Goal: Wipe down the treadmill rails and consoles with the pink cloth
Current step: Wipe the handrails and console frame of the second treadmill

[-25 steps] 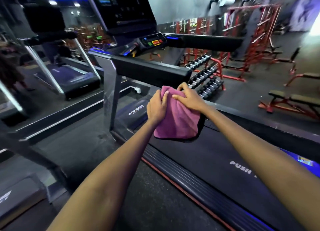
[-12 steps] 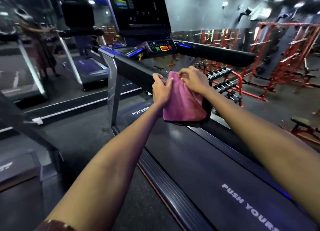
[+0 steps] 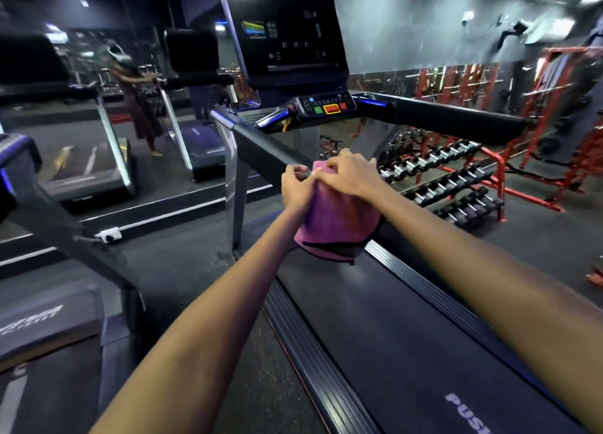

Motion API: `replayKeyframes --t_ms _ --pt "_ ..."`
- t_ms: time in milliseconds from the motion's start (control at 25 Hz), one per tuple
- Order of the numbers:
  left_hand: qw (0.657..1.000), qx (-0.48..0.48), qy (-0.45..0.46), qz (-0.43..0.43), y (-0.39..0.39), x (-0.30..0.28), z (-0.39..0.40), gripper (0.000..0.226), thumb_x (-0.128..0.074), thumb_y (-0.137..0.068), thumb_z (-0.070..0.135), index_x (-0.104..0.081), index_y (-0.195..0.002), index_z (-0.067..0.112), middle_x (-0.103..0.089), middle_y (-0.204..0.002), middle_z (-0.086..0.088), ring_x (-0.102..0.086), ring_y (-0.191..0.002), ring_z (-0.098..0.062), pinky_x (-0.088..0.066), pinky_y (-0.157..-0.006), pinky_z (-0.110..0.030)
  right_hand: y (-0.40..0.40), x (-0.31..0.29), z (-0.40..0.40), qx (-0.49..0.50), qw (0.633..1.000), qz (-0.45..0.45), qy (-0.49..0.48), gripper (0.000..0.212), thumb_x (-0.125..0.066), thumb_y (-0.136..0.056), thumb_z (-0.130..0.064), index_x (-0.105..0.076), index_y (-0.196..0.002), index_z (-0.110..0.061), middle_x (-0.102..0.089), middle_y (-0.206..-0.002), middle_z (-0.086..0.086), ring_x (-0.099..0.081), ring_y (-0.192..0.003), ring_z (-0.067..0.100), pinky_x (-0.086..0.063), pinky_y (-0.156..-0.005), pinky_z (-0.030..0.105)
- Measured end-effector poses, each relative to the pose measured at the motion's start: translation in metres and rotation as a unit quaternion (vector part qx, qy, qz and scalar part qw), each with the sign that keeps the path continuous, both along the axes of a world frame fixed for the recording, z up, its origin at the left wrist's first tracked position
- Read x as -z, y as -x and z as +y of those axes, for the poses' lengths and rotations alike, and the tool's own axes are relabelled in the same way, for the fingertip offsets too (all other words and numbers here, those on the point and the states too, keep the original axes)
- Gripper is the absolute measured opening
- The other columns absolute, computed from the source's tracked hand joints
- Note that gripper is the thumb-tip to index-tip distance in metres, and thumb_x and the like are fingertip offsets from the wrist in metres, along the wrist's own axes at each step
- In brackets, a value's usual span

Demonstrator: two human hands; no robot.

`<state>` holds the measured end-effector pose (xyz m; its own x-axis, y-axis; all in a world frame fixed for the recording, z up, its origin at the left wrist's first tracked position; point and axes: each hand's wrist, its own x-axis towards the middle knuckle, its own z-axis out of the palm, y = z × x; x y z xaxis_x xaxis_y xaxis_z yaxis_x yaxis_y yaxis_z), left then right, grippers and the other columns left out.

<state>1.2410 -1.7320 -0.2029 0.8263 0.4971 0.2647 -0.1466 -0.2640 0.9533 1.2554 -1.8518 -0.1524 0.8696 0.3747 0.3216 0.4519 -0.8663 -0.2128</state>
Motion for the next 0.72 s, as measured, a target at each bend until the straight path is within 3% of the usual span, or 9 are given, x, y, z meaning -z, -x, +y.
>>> replayKeyframes --t_ms 120,240,360,480,600,720 --pt "0.998 0.006 -0.045 -0.034 -0.014 0.01 0.007 0.046 -0.044 -0.078 0.043 -0.067 -0.103 0.013 -0.062 -0.113 -0.011 -0.052 -0.11 -0.028 -0.039 -0.1 -0.042 -0.001 0.02 -0.004 -0.008 0.999 0.004 -0.047 0.058 -0.048 -0.082 -0.066 -0.052 -0.13 -0.033 -0.048 -0.126 0.007 -0.045 -0.12 0.034 -0.036 -0.102 0.052" --pt "0.995 -0.013 -0.077 -0.069 -0.011 0.012 -0.001 0.048 -0.032 -0.084 0.035 -0.068 -0.105 0.011 -0.065 -0.113 -0.008 -0.052 -0.111 -0.027 -0.034 -0.102 -0.044 -0.007 0.028 -0.006 -0.02 0.996 0.017 -0.089 0.054 -0.055 -0.083 -0.055 -0.05 -0.131 -0.032 -0.045 -0.128 0.005 -0.044 -0.118 0.032 -0.038 -0.102 0.049" --pt "0.987 -0.018 -0.112 -0.111 -0.008 0.012 0.0 0.038 -0.04 -0.082 0.025 -0.068 -0.097 0.004 -0.067 -0.101 -0.012 -0.056 -0.099 -0.026 -0.04 -0.095 -0.043 -0.014 0.028 -0.005 -0.055 0.99 0.026 -0.124 0.048 -0.059 -0.084 -0.041 -0.054 -0.129 -0.028 -0.046 -0.126 0.005 -0.045 -0.116 0.03 -0.036 -0.103 0.044" --pt "0.984 -0.021 -0.129 -0.123 -0.01 0.018 0.002 0.023 -0.05 -0.078 0.021 -0.065 -0.089 0.006 -0.065 -0.092 -0.006 -0.057 -0.089 -0.019 -0.045 -0.085 -0.04 -0.029 0.03 -0.014 -0.128 0.971 0.073 -0.19 0.042 -0.059 -0.085 -0.026 -0.058 -0.127 -0.021 -0.049 -0.119 0.008 -0.049 -0.115 0.025 -0.035 -0.105 0.039" --pt "0.982 -0.03 -0.108 -0.152 -0.014 0.029 -0.003 0.009 -0.052 -0.08 0.019 -0.058 -0.086 0.016 -0.062 -0.092 -0.002 -0.057 -0.092 -0.018 -0.045 -0.085 -0.034 -0.038 0.031 -0.021 -0.193 0.942 0.119 -0.247 0.044 -0.054 -0.08 -0.025 -0.061 -0.123 -0.017 -0.049 -0.113 0.004 -0.049 -0.11 0.016 -0.035 -0.103 0.026" --pt "0.98 -0.048 -0.051 -0.187 -0.022 0.038 -0.012 0.006 -0.05 -0.083 0.02 -0.053 -0.084 0.025 -0.062 -0.098 -0.007 -0.058 -0.098 -0.024 -0.044 -0.088 -0.035 -0.05 0.028 -0.024 -0.249 0.929 0.123 -0.244 0.037 -0.054 -0.087 -0.013 -0.061 -0.123 -0.015 -0.051 -0.116 0.009 -0.05 -0.11 0.018 -0.033 -0.093 0.015"
